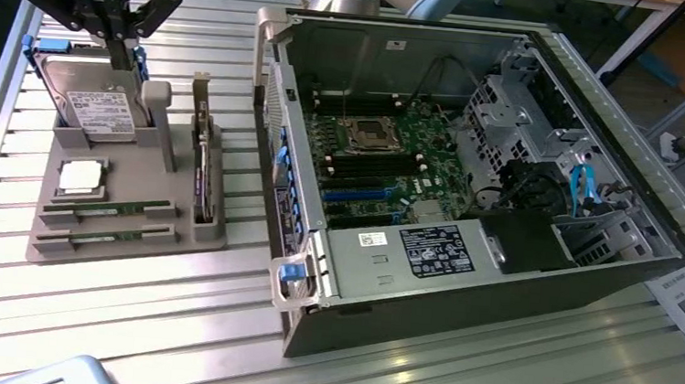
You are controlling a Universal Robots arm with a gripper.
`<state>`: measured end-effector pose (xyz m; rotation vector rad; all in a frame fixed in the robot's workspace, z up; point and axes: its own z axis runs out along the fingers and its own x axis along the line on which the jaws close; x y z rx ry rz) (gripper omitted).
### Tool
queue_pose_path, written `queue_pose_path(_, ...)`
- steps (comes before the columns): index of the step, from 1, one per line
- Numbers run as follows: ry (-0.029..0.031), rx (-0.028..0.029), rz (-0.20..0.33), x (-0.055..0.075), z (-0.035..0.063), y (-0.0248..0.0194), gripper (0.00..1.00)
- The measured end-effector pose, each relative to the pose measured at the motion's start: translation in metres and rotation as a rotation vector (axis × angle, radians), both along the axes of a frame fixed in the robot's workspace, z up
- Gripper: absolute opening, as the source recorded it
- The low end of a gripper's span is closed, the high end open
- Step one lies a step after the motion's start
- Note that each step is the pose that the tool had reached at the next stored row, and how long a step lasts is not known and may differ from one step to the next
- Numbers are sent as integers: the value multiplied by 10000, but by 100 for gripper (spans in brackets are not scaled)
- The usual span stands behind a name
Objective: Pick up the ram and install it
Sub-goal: 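Reach for the ram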
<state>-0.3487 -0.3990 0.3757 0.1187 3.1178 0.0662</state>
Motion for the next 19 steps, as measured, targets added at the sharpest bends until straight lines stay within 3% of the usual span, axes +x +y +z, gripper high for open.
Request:
queue_pose_path(5, -1, 1, 1, 0, -1, -14, 10)
queue_pose_path(19, -1, -3, 0, 0, -1, -163, 10)
